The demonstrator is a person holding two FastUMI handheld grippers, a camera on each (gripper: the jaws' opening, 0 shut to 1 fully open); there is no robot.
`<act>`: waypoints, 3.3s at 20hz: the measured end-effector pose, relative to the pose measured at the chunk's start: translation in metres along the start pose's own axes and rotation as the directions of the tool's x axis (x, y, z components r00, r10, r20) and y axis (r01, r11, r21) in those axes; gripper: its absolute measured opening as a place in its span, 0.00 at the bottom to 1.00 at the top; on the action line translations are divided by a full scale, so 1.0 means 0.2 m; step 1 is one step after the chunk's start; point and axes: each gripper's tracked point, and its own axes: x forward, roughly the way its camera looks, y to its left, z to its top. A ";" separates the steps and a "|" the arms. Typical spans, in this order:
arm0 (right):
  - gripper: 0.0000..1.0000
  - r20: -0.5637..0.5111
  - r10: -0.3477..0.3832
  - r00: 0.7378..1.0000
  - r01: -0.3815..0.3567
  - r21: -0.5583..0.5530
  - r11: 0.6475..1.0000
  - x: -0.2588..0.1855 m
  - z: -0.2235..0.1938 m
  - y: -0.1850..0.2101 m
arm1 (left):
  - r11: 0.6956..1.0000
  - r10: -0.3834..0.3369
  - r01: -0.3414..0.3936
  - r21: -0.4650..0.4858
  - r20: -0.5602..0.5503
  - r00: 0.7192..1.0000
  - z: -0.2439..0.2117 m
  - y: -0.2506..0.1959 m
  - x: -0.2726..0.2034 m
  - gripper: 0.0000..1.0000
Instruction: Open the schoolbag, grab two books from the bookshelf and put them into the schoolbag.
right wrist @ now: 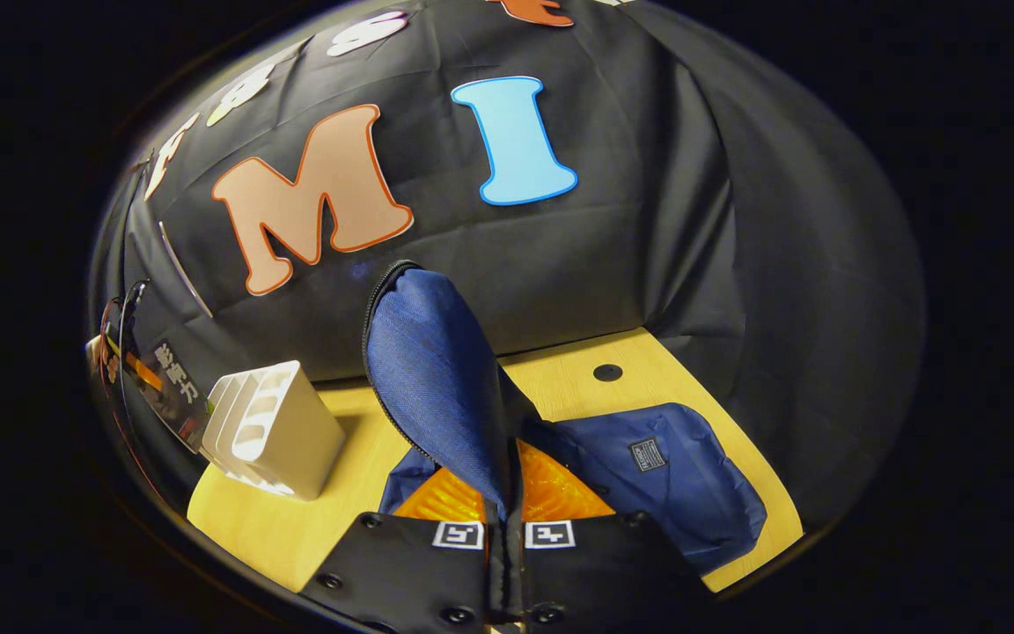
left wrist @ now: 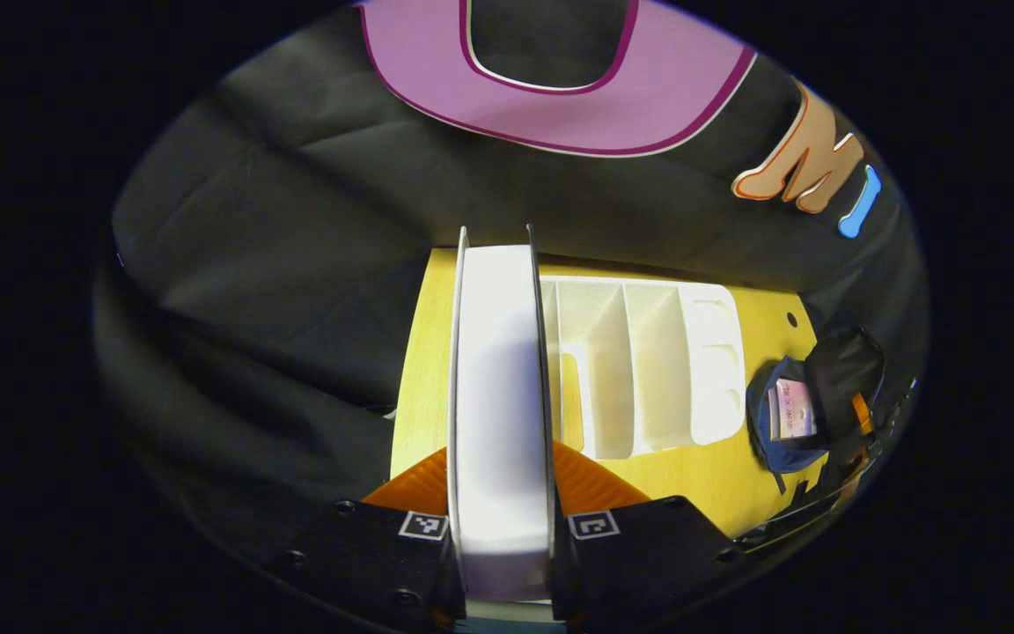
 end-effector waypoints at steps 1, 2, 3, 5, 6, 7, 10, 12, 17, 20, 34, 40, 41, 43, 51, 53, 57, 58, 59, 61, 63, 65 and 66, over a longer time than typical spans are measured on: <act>0.03 -0.003 0.000 1.000 0.000 -0.002 1.000 0.00 0.00 0.00 | 1.000 -0.017 0.017 -0.009 0.015 1.000 0.00 -0.01 -0.02 0.34; 0.03 -0.004 0.000 1.000 0.000 -0.003 1.000 0.00 0.00 0.00 | 0.999 -0.034 0.034 -0.017 0.015 0.999 0.00 -0.02 -0.03 0.34; 0.03 -0.007 0.000 1.000 0.000 -0.004 1.000 0.00 0.00 0.00 | 0.999 -0.041 0.042 -0.031 0.021 0.999 0.01 -0.03 -0.04 0.34; 0.03 -0.011 0.000 1.000 0.000 -0.008 1.000 0.01 0.00 0.01 | 0.997 -0.050 0.052 -0.059 0.041 0.998 0.01 -0.02 -0.07 0.34; 0.04 -0.012 0.000 1.000 0.000 -0.010 1.000 0.01 0.00 0.01 | 0.994 -0.069 0.073 -0.079 0.056 0.996 0.01 -0.03 -0.09 0.34; 0.03 -0.013 -0.001 1.000 0.001 -0.011 1.000 0.01 0.00 0.01 | 0.989 -0.089 0.096 -0.112 0.067 0.994 0.02 -0.05 -0.10 0.34; 0.05 -0.015 -0.003 1.000 0.003 -0.007 1.000 0.01 0.01 0.01 | 0.947 -0.198 0.223 -0.230 0.126 0.972 0.05 -0.10 -0.17 0.34; 0.03 -0.018 -0.004 1.000 0.004 -0.012 1.000 0.01 0.01 0.01 | 0.919 -0.235 0.274 -0.282 0.167 0.958 0.07 -0.11 -0.20 0.34; 0.03 -0.023 -0.006 1.000 0.005 -0.017 1.000 0.01 0.01 0.01 | 0.842 -0.342 0.410 -0.350 0.242 0.908 0.09 -0.23 -0.24 0.34; 0.04 -0.025 -0.006 1.000 0.006 -0.022 1.000 0.01 0.01 0.01 | 0.776 -0.420 0.508 -0.374 0.294 0.859 0.11 -0.39 -0.27 0.34; 0.05 -0.012 0.005 1.000 -0.005 -0.019 1.000 0.00 0.03 0.01 | 0.639 -0.626 0.678 -0.363 0.266 0.733 0.09 -1.00 -0.12 0.34; 0.05 -0.010 0.015 1.000 -0.015 -0.022 1.000 -0.01 0.03 0.02 | 0.620 -0.683 0.700 -0.354 0.196 0.704 -0.01 -1.25 -0.03 0.34; 0.05 -0.011 0.018 1.000 -0.018 -0.022 1.000 0.00 0.03 0.02 | 0.612 -0.690 0.705 -0.358 0.192 0.697 -0.02 -1.29 -0.01 0.34; 0.05 -0.011 0.022 1.000 -0.022 -0.025 0.999 -0.01 0.03 0.02 | 0.593 -0.706 0.714 -0.373 0.184 0.683 -0.04 -1.37 0.01 0.34; 0.03 -0.018 0.044 0.999 -0.045 -0.029 0.999 0.00 0.02 0.03 | 0.557 -0.762 0.737 -0.382 0.117 0.637 -0.14 -1.69 0.17 0.34; 0.04 -0.021 0.052 0.998 -0.053 -0.037 0.998 0.00 0.01 0.04 | 0.552 -0.774 0.741 -0.383 0.095 0.626 -0.16 -1.79 0.22 0.34; 0.03 -0.018 0.060 0.998 -0.061 -0.034 0.998 0.00 0.02 0.03 | 0.541 -0.792 0.744 -0.393 0.060 0.608 -0.21 -1.99 0.29 0.34; 0.03 -0.015 0.061 0.998 -0.061 -0.035 0.998 0.00 0.02 0.03 | 0.542 -0.796 0.746 -0.386 0.049 0.604 -0.23 -2.04 0.31 0.34; 0.03 -0.013 0.062 0.998 -0.062 -0.031 0.998 0.00 0.03 0.03 | 0.544 -0.799 0.747 -0.383 0.038 0.601 -0.24 -2.09 0.34 0.35; 0.03 -0.008 0.065 0.998 -0.065 -0.018 0.998 -0.01 0.03 0.02 | 0.533 -0.810 0.749 -0.393 0.021 0.587 -0.27 -2.18 0.38 0.34; 0.03 -0.007 0.066 0.998 -0.067 -0.013 0.998 -0.01 0.03 0.02 | 0.525 -0.815 0.747 -0.407 0.010 0.579 -0.30 -2.26 0.41 0.34; 0.03 -0.003 0.068 0.998 -0.068 -0.007 0.998 -0.01 0.04 0.01 | 0.521 -0.819 0.745 -0.416 0.001 0.574 -0.32 -2.34 0.45 0.34; 0.03 0.000 0.068 0.998 -0.068 -0.004 0.998 -0.01 0.04 0.01 | 0.517 -0.822 0.744 -0.423 -0.003 0.570 -0.33 -2.37 0.47 0.35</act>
